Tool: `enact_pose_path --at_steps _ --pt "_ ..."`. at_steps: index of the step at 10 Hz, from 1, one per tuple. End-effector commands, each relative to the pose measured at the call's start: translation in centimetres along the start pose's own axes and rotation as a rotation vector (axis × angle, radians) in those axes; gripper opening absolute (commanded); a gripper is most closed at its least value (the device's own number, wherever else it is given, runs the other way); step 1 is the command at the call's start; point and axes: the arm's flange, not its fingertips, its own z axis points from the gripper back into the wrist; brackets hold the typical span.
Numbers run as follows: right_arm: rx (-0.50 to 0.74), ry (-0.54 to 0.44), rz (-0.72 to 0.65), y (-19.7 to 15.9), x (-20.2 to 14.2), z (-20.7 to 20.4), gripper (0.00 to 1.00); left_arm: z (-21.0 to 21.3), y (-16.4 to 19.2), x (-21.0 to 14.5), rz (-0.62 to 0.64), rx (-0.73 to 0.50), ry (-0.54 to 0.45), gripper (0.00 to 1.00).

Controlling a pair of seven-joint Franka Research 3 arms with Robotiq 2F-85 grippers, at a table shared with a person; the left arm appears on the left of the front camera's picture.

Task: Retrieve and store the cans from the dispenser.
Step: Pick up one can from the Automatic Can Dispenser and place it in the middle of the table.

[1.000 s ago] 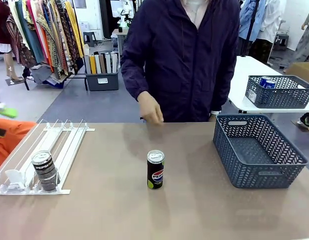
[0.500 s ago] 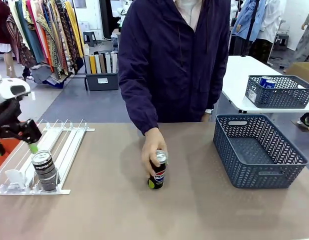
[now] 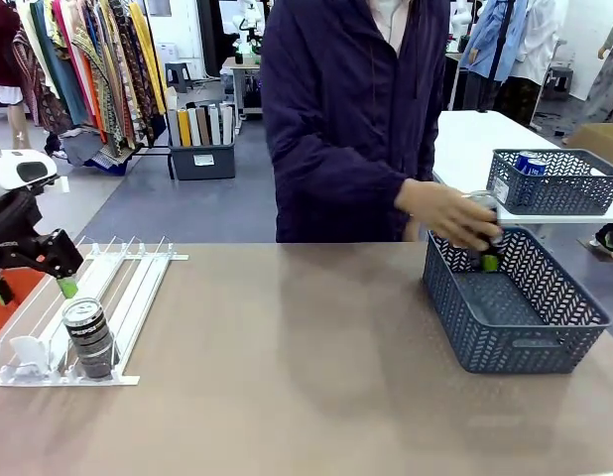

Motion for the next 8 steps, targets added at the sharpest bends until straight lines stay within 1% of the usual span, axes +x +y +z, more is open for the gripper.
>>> enact_pose_path --at_steps 1,2,4,6,7,8 --pt "0.01 -0.009 0.006 0.3 0.3 -0.2 1.0 -0.9 -1.2 0.1 -0.004 0.004 -0.015 1.0" --pt "0.01 -0.009 0.006 0.3 0.3 -0.2 1.0 -1.3 -2.2 0.2 0.013 -0.015 -0.033 1.0" --pt "0.01 -0.009 0.006 0.3 0.3 -0.2 1.0 -2.6 -3.2 0.4 0.012 -0.008 -0.021 1.0" --pt "0.01 -0.009 0.006 0.3 0.3 -0.2 1.0 -4.6 -3.2 1.0 0.034 0.027 0.025 1.0" --pt "0.01 -0.009 0.006 0.3 0.3 -0.2 1.0 -5.6 -2.9 1.4 0.059 0.032 0.025 1.0" --pt "0.01 -0.009 0.006 0.3 0.3 -0.2 1.0 -6.8 -2.9 1.8 0.046 0.024 0.013 1.0"
